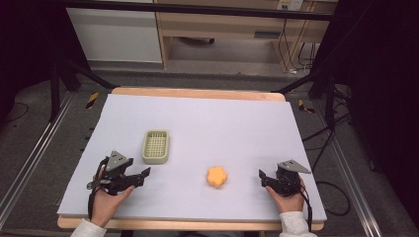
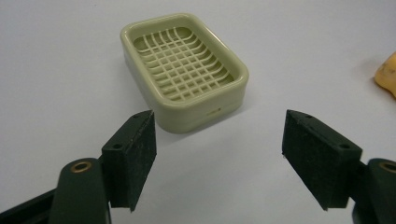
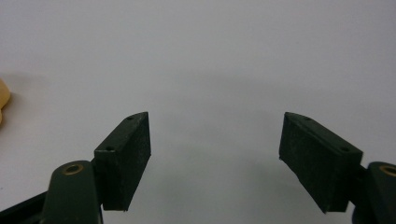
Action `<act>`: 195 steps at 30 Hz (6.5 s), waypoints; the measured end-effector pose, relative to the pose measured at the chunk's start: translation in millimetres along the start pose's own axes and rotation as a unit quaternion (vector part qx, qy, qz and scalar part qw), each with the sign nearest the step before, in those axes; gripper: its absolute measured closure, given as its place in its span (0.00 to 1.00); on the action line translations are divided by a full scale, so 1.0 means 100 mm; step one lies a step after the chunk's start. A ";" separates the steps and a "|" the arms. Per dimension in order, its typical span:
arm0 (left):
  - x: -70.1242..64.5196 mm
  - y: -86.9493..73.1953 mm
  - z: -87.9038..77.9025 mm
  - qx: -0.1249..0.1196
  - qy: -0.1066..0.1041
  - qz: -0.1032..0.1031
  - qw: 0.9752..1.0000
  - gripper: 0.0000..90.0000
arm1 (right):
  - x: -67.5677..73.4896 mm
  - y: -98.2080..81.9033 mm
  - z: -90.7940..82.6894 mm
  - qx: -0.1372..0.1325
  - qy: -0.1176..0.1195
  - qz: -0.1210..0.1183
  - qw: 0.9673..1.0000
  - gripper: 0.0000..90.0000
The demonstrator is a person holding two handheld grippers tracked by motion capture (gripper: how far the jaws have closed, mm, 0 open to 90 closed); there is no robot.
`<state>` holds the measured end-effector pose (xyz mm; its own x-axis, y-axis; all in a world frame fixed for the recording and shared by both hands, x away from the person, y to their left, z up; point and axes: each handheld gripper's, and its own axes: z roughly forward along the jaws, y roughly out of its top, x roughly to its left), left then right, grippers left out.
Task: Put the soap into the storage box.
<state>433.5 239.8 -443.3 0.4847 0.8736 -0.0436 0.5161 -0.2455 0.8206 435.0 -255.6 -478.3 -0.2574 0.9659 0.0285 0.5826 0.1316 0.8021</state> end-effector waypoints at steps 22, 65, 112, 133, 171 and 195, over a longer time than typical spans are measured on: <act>-0.27 0.46 0.17 -0.025 -0.027 0.013 0.999 0.28 | -0.01 -0.01 0.00 -0.005 0.003 0.003 1.000 0.24; -1.07 0.70 0.66 0.039 -0.110 0.093 0.989 0.25 | -0.02 -0.02 -0.01 -0.011 0.003 0.003 1.000 0.23; -1.67 0.81 1.05 0.119 -0.143 0.154 0.970 0.20 | -0.01 -0.03 0.01 -0.008 0.001 0.002 1.000 0.25; -1.74 0.75 1.23 0.159 -0.146 0.158 0.964 0.18 | -0.01 -0.04 0.02 -0.004 0.001 0.002 1.000 0.27; -1.82 0.66 1.45 0.202 -0.139 0.150 0.958 0.27 | -0.01 -0.04 0.03 -0.001 0.005 0.001 1.000 0.29; -1.88 0.65 1.45 0.203 -0.116 0.149 0.961 0.28 | -0.01 -0.04 0.03 0.002 0.007 0.002 1.000 0.29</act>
<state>478.2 -1.5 -464.2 0.7737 0.6335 -0.0053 0.5402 -0.6553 0.5280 435.3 -256.1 -483.1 -0.2653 0.9633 0.0402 0.5867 0.1282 0.7996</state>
